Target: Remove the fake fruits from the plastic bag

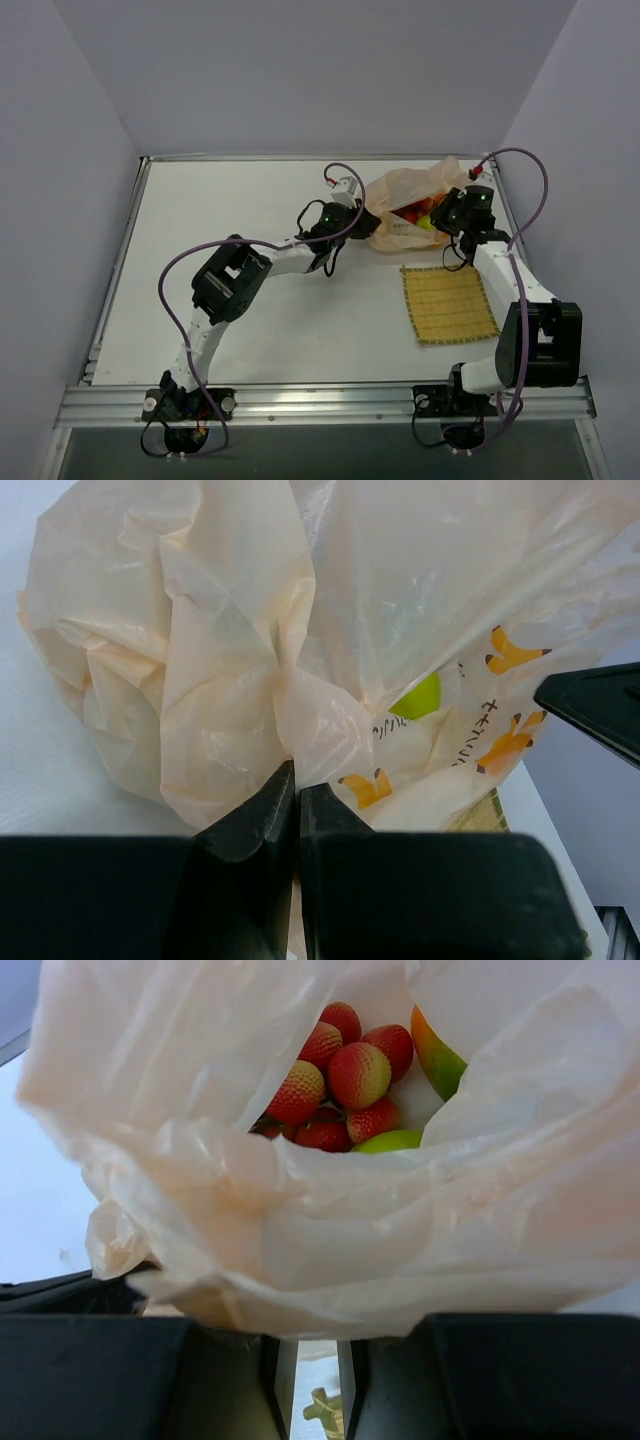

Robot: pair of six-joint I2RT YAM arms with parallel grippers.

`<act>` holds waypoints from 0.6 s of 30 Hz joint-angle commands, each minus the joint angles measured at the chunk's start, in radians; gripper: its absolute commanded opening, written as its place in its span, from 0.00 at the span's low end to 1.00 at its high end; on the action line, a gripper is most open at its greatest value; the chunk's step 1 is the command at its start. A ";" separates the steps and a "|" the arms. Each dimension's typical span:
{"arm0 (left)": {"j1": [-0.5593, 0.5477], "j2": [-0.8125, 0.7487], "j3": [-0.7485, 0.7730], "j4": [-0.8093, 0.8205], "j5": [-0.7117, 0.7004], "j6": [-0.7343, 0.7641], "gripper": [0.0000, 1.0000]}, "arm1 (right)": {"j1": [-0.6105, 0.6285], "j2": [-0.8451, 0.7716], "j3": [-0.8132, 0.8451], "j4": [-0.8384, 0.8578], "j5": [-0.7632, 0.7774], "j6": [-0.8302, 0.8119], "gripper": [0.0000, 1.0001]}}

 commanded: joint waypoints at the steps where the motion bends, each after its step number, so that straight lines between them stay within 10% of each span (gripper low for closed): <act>1: 0.001 -0.083 0.009 0.067 0.023 -0.015 0.02 | 0.012 0.071 0.056 -0.002 0.011 -0.009 0.15; 9: 0.001 -0.088 -0.010 0.081 0.029 -0.018 0.02 | 0.053 0.246 0.171 0.000 0.091 -0.034 0.22; 18: 0.001 -0.095 -0.013 0.082 0.038 -0.012 0.03 | 0.053 0.331 0.199 -0.025 0.204 -0.075 0.54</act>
